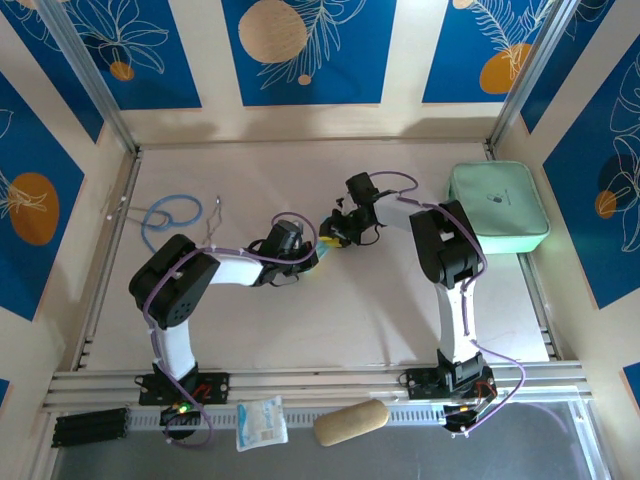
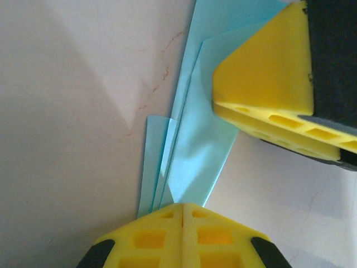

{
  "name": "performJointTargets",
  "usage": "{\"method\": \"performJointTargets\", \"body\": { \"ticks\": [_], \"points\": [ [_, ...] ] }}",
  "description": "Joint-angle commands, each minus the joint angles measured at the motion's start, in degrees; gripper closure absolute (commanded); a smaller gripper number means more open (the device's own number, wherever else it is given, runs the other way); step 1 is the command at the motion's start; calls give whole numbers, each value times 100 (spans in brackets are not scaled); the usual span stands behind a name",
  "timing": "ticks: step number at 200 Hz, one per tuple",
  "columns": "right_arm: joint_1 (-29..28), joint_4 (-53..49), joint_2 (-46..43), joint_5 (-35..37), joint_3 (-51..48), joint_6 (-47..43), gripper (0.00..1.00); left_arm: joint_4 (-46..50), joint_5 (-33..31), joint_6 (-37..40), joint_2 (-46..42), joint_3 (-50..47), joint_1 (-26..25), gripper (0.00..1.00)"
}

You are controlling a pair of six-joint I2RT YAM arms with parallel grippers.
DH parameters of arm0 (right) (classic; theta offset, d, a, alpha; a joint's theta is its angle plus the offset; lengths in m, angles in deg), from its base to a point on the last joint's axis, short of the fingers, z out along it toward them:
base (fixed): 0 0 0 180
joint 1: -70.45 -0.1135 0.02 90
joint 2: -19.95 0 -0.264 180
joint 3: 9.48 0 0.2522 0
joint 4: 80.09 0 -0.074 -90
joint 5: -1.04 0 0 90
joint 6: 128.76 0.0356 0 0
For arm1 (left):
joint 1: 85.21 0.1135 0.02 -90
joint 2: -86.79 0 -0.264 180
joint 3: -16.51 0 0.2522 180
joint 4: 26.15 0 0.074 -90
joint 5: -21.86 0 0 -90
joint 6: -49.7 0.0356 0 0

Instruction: Fold a paper plane with a square sheet of paper (pick it up from the middle)

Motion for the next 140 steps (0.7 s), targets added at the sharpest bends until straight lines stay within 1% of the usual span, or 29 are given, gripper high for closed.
{"method": "performJointTargets", "body": {
  "ticks": [1,45,91,111,140],
  "points": [
    [339,168,132,243,-119,-197,72,1053,-211,-26,219,-153,27,99],
    [841,373,237,58,-99,-116,73,1155,-167,7,229,-219,43,99],
    [1204,75,516,163,459,-226,73,1220,-131,66,231,-137,52,99],
    [1274,-74,287,348,549,-312,75,1302,-110,129,229,-75,48,100],
    [1290,121,-499,498,213,-379,75,1365,-57,191,220,23,46,100]
  ]
}}
